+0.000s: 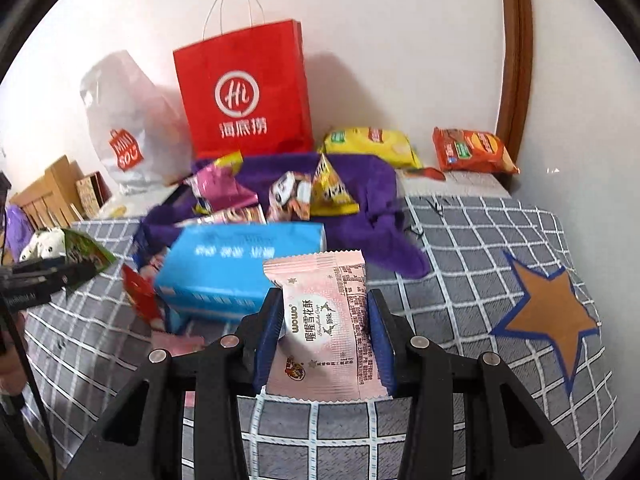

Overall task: Organize snacks
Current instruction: 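Carry the pink cake onto the towel and open right tool while left tool carries green bag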

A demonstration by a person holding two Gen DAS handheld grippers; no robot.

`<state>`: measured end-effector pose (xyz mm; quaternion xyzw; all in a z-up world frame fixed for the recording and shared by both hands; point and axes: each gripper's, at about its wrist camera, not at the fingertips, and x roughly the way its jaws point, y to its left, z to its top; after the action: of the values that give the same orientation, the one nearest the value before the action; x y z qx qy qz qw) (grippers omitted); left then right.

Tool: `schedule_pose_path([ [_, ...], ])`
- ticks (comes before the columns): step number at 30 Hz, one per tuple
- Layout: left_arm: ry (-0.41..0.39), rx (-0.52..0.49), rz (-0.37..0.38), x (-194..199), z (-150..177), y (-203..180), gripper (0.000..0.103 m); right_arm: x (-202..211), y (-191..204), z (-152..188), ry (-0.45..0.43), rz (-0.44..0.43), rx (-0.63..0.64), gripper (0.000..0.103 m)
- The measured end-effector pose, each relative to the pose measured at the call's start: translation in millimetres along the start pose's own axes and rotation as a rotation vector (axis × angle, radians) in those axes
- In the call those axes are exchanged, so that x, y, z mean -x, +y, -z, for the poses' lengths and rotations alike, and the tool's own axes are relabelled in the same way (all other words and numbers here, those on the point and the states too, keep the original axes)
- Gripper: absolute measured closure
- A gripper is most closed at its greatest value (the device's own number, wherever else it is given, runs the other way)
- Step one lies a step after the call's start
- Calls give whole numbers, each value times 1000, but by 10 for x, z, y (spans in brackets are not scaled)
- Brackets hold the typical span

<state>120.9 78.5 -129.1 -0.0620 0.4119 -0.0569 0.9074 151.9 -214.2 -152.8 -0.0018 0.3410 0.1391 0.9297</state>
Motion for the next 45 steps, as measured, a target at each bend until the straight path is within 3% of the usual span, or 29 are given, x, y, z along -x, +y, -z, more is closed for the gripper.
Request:
schedule_pose_path([
  [4,-2,27,54,73,-65,-22,53,17,-39,-111,2,7,-23,61],
  [17,-75,-15,79,210,-789,-354,53,-10,14,-713,-17,21,-8,61],
  [28,-74,-11,94,-38,-1262,-417,53,-256,42,-1226,-24,-5,-6,61],
  [34,-58,61,115,-262,-1510,-316,53,-464,52,-1458,-26,1,-22,61],
  [45,-62,91,99,-704,-1872,-194,53,-1041,232,-1937,9,-115,-48,61],
])
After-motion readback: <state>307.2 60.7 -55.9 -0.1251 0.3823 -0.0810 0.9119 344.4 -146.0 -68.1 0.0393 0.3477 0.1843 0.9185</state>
